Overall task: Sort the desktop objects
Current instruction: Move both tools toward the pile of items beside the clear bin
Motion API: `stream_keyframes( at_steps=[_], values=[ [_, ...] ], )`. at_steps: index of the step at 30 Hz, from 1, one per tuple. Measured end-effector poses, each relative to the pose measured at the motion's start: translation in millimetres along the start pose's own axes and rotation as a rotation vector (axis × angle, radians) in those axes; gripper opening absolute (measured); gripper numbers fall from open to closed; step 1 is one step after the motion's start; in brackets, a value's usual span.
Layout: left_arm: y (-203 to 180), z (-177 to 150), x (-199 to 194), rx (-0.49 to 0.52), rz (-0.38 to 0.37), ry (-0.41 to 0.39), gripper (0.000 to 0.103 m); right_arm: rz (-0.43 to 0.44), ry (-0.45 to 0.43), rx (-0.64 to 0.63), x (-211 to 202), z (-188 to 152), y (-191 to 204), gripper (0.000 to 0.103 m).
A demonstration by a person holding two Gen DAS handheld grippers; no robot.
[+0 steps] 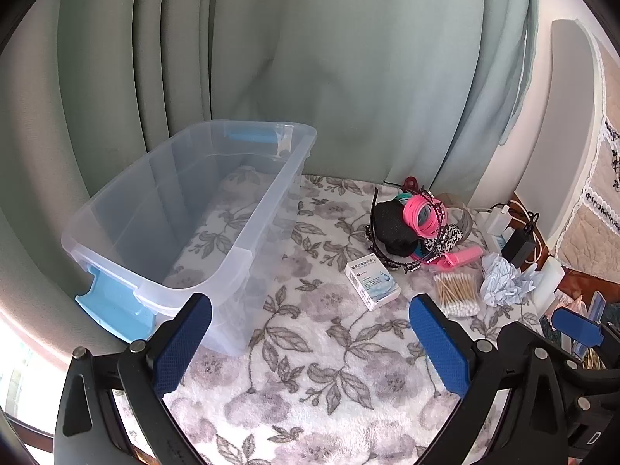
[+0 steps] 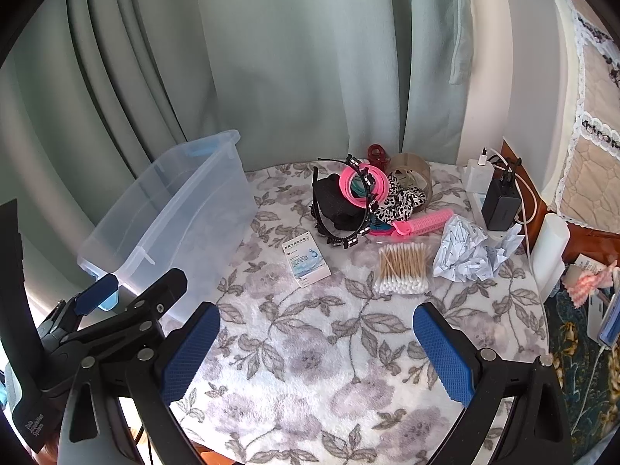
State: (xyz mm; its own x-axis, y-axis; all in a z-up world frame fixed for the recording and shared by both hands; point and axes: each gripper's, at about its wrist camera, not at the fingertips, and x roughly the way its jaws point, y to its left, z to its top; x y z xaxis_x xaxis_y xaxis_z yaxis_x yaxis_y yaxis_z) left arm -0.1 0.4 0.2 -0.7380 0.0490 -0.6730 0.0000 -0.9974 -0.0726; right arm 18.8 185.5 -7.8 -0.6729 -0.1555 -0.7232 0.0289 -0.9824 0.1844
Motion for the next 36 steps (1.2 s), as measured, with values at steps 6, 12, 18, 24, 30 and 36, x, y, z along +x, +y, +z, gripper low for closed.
stream_keyframes(
  at_steps=[6, 12, 18, 24, 30, 36],
  values=[
    [-3, 2, -1, 0.013, 0.009, -0.004, 0.102, 0.007, -0.013, 0.001, -1, -1, 0, 0.102],
    [3, -1, -2, 0.004, -0.006, -0.018, 0.102, 0.013, -0.027, 0.001, -2, -1, 0, 0.102],
    [2, -5, -1, 0.002, -0.016, -0.014, 0.102, 0.004, -0.031, 0.002, -5, 0, 0, 0.102],
    [2, -8, 2, -0.018, -0.035, 0.006, 0.102, 0.009, -0.027, 0.013, -3, 1, -3, 0.102],
    [3, -5, 4, -0.02, -0.048, 0.013, 0.102, 0.01, -0.025, 0.022, 0, 0, -7, 0.102],
    [0, -5, 7, -0.012, -0.047, 0.016, 0.102, -0.001, -0.044, 0.021, -1, 0, -9, 0.102]
  ],
)
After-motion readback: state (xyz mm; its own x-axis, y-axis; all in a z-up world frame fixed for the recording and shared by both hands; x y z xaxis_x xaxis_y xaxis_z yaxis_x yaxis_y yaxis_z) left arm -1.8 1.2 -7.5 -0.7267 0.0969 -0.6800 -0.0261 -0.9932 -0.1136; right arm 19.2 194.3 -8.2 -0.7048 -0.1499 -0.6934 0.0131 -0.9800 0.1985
